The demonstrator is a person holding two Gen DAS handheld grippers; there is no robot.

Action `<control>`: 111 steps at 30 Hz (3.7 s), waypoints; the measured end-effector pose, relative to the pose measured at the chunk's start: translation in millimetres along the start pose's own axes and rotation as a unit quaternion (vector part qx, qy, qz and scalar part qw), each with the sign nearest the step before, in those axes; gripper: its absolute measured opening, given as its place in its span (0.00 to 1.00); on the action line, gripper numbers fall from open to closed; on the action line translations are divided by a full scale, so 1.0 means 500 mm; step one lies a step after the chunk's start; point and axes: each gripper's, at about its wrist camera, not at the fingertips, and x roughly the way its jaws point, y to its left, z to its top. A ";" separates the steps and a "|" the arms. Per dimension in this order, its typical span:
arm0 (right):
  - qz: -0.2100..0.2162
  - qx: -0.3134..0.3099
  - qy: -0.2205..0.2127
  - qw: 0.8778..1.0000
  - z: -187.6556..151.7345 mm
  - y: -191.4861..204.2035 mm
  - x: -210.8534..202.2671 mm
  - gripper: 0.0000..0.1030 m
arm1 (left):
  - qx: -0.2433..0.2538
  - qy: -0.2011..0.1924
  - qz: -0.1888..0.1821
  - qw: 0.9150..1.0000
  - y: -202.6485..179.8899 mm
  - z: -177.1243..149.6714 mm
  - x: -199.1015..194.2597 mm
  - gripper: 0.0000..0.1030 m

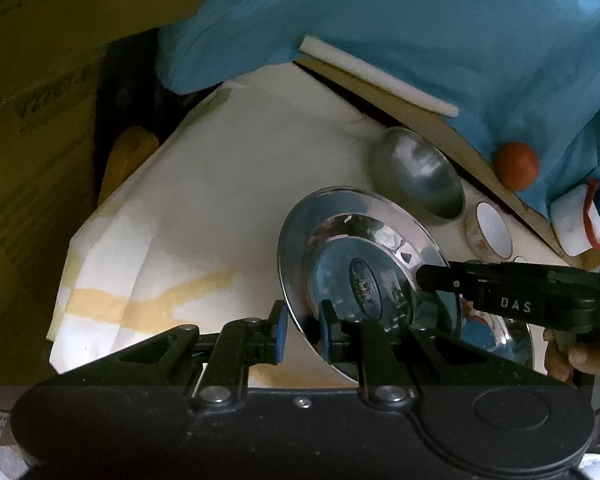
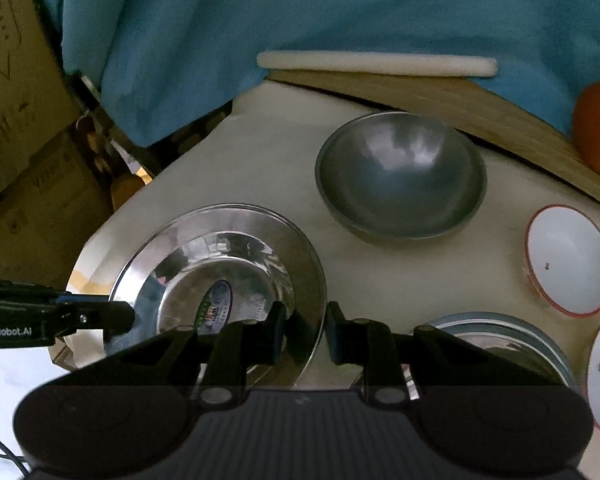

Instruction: Organize plates and bowls

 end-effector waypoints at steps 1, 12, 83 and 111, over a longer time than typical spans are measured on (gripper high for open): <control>-0.001 0.003 -0.003 1.000 -0.001 -0.002 -0.005 0.23 | 0.002 0.000 0.000 1.000 -0.004 0.004 0.000 0.17; -0.013 0.048 -0.035 0.998 -0.022 -0.051 -0.070 0.22 | 0.042 0.001 -0.020 0.999 -0.078 0.034 0.007 0.17; -0.074 0.150 -0.027 0.986 -0.213 -0.270 -0.170 0.23 | 0.186 0.092 -0.027 0.978 -0.348 -0.016 0.175 0.19; -0.069 0.117 -0.031 0.990 -0.198 -0.229 -0.161 0.72 | 0.196 0.054 -0.025 0.979 -0.330 -0.015 0.137 0.56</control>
